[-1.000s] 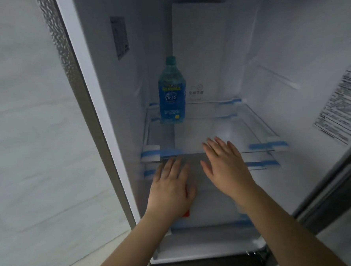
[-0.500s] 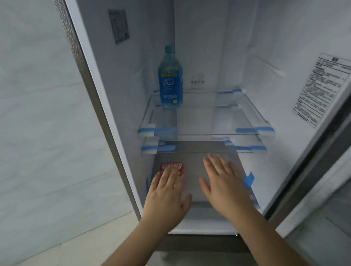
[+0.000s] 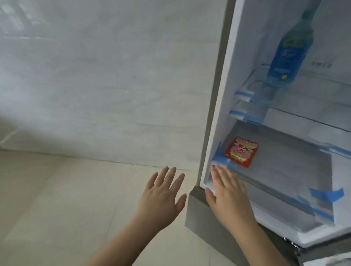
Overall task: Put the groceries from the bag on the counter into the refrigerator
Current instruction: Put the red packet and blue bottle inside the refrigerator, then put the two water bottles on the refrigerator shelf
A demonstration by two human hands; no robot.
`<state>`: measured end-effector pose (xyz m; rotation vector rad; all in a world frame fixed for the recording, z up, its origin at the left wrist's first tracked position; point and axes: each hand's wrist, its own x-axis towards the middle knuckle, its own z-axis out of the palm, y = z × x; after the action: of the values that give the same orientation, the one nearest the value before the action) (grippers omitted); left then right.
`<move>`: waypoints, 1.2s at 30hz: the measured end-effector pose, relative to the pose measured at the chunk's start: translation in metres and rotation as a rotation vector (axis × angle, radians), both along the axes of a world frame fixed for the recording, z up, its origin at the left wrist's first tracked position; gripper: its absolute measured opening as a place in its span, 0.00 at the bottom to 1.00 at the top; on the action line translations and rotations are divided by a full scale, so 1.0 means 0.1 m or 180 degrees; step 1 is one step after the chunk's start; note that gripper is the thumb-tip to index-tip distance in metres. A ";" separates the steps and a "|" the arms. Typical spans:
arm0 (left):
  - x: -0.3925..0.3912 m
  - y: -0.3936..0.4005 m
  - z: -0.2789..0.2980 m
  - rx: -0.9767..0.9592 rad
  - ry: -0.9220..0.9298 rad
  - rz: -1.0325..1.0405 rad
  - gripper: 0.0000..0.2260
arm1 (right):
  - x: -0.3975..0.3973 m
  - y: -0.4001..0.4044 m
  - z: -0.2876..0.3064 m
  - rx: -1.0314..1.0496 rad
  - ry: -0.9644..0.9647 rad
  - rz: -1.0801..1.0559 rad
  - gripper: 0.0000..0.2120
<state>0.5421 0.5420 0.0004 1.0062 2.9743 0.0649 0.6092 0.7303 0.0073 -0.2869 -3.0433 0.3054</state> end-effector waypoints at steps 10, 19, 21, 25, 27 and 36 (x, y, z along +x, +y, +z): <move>0.26 -1.65 0.11 0.0171 0.0007 0.1071 0.33 | -0.37 -1.47 0.08 0.0267 0.0002 0.1022 0.31; 0.78 -3.57 0.09 0.0256 -0.0146 0.1999 0.32 | -0.38 -3.39 0.08 0.0137 0.0076 0.1974 0.35; 0.92 -3.94 0.12 0.0385 -0.0084 0.2212 0.33 | -0.37 -3.78 0.07 0.0140 0.0082 0.2152 0.36; 1.18 -4.55 0.13 0.0432 0.0023 0.2716 0.33 | -0.38 -4.48 0.05 0.0141 0.0052 0.2582 0.35; 1.33 -4.78 0.13 0.0473 0.0057 0.2942 0.33 | -0.38 -4.79 0.08 0.0151 0.0107 0.2782 0.34; 1.55 -5.34 0.13 0.0328 -0.0067 0.3840 0.27 | -0.64 -5.79 0.06 0.0140 0.0045 0.3701 0.34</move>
<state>0.6975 0.0076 0.0135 -0.8697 3.0478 0.2105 0.5456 0.1509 0.0130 1.4832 -2.7958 0.2610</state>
